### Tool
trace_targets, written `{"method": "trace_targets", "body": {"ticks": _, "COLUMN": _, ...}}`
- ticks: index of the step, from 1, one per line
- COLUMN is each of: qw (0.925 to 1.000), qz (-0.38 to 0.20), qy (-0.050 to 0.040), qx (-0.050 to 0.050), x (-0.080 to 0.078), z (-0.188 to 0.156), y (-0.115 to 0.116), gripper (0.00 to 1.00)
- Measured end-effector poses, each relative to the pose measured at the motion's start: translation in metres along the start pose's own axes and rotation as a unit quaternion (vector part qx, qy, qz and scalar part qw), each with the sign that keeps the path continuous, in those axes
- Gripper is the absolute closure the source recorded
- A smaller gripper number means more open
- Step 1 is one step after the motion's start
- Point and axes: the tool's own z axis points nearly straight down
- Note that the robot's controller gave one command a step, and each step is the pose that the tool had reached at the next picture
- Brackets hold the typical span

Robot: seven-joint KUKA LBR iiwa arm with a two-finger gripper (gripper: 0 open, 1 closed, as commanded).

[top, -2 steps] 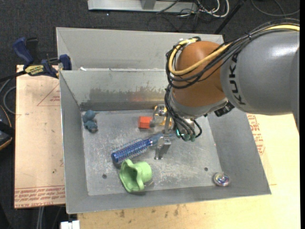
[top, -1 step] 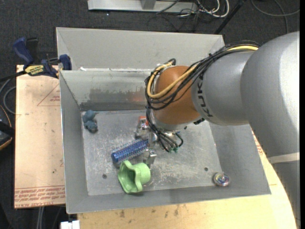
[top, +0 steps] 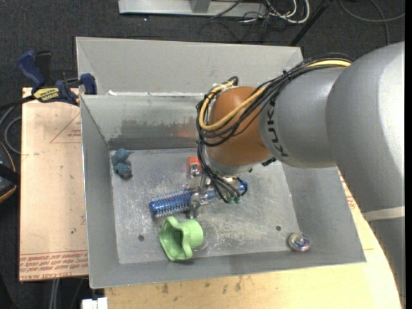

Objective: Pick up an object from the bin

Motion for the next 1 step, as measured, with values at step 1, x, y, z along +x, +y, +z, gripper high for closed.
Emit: {"method": "trace_targets", "body": {"ticks": 1, "qw": 0.9998, "qz": 0.018, "qy": 0.0039, "qx": 0.001, "x": -0.0067, "z": -0.1235, "y": -0.0094, "gripper": 1.0}}
